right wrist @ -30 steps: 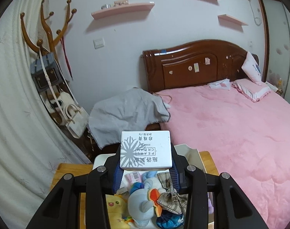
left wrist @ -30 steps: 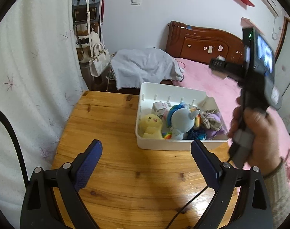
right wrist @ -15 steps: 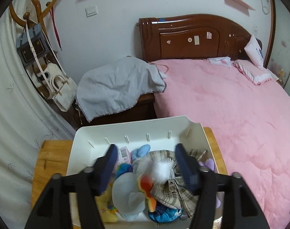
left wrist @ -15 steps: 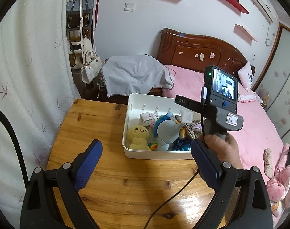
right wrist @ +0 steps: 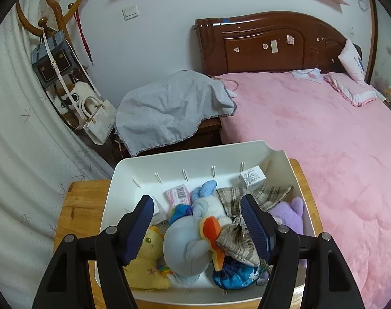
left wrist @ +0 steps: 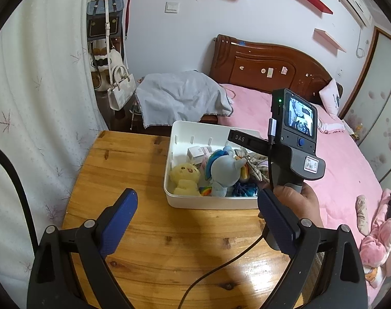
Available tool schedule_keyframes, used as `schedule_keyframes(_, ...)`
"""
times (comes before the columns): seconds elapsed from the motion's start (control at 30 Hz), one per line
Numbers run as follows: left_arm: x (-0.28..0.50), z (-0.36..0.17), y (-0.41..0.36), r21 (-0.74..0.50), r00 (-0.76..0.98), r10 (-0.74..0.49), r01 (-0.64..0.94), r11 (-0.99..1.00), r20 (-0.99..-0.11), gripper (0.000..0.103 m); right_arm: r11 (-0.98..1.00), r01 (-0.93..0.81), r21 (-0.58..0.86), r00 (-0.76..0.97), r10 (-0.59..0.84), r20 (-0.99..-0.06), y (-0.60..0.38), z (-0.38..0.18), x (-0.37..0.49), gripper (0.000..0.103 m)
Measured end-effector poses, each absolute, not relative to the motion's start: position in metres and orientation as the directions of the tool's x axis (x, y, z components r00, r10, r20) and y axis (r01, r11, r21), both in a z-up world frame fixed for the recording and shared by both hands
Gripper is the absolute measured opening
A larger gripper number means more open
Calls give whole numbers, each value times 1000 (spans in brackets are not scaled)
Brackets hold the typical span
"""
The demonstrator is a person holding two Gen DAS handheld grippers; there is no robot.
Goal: Organize objects
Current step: 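Release the small white box into the tray and open the right tool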
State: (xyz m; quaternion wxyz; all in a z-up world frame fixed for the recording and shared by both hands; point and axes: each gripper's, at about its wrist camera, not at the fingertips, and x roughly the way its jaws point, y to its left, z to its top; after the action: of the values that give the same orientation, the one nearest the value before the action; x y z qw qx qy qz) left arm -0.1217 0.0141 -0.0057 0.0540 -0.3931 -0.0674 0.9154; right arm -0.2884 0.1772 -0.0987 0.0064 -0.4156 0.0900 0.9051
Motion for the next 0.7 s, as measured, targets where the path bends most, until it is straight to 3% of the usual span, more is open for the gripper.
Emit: schedule_keyframes(0.7, -74, 15, 14, -163, -708, 167, -75, -984, -686, 96, -981, 0, 195, -711, -137, -690, 174, -52, -203, 71)
